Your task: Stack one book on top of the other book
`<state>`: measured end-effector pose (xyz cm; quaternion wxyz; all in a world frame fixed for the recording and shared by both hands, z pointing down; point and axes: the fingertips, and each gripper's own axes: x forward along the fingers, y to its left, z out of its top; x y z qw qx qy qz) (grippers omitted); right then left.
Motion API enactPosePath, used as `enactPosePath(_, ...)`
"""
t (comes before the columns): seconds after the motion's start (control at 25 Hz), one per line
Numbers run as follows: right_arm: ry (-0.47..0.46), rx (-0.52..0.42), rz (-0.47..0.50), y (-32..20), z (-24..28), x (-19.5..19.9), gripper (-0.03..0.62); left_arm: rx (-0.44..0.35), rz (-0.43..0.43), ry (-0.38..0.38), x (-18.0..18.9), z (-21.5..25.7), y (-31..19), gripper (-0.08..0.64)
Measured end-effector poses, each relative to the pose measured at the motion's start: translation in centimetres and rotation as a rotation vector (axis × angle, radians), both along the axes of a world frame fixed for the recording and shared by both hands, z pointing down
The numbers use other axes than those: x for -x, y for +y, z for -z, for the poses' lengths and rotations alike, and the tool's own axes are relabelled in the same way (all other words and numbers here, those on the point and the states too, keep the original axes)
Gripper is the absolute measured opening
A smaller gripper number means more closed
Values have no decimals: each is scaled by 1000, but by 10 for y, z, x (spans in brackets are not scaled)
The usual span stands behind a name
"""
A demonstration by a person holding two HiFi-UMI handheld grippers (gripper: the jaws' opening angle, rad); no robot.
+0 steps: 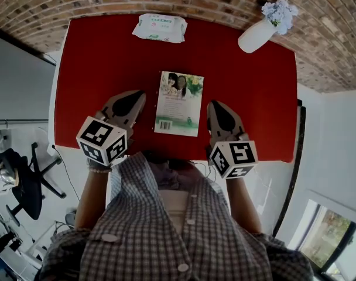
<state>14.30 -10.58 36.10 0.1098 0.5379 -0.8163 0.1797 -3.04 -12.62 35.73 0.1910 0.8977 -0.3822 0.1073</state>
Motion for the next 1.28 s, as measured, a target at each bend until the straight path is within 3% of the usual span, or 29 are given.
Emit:
enactPosePath(0.16, -3, -63, 13, -1, 19, 5, 8, -65, 4, 27, -1, 26, 1, 8)
enactPosePath(0.52, -39, -64, 0, 1, 36, 3, 7, -186, -7, 48, -4, 57, 11, 8)
enactPosePath(1.0, 36, -40, 16, 10, 31, 7, 6, -203, -23, 10, -4, 55, 21, 6)
enactPosePath(1.28, 31, -42, 5, 10, 31, 3, 6, -203, -34, 3, -7, 54, 23, 8)
